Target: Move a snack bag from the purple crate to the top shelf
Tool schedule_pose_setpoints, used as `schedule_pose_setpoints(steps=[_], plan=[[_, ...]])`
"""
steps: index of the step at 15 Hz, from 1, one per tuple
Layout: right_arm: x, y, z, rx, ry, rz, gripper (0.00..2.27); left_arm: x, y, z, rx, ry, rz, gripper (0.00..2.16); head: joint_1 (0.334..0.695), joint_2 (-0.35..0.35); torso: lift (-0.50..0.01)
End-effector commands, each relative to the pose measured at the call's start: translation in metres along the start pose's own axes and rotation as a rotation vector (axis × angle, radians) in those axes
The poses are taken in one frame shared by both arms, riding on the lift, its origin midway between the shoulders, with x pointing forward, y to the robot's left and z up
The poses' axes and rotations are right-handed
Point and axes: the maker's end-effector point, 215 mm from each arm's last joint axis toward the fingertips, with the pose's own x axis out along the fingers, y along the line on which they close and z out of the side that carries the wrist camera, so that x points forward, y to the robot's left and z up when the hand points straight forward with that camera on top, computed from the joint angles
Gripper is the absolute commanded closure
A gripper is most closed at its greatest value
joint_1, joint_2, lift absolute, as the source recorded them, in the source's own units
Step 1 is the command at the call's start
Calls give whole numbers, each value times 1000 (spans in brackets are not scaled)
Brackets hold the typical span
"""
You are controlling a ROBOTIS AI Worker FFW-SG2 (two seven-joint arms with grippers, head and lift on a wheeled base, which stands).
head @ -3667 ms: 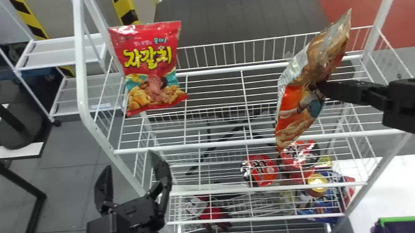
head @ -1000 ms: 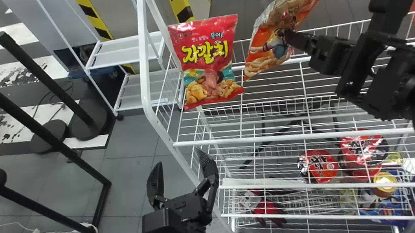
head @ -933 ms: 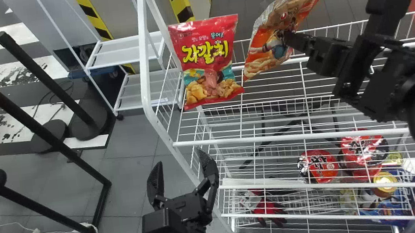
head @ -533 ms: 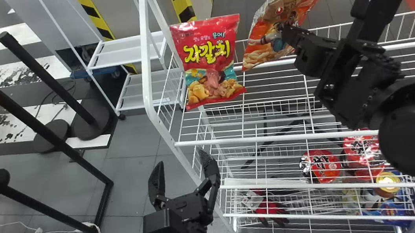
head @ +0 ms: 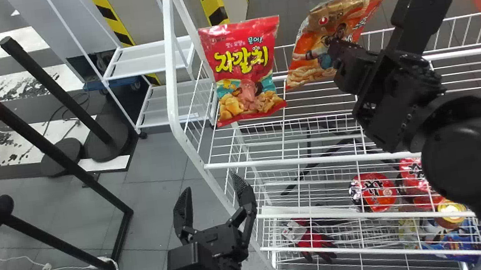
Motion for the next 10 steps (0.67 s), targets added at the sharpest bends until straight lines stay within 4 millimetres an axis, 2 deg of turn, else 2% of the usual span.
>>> schedule_pose_setpoints(steps=[1,7,10], plan=[[2,10,-5,7,20,-13,2088,0,0,0,-1,-2,0,97,695,270,0],[3,15,-8,-17,51,-73,2084,0,0,2,-2,-11,-6,97,695,279,0],[8,7,-17,-55,87,-120,2084,-1,-1,2,-1,-10,-12,97,695,281,0]])
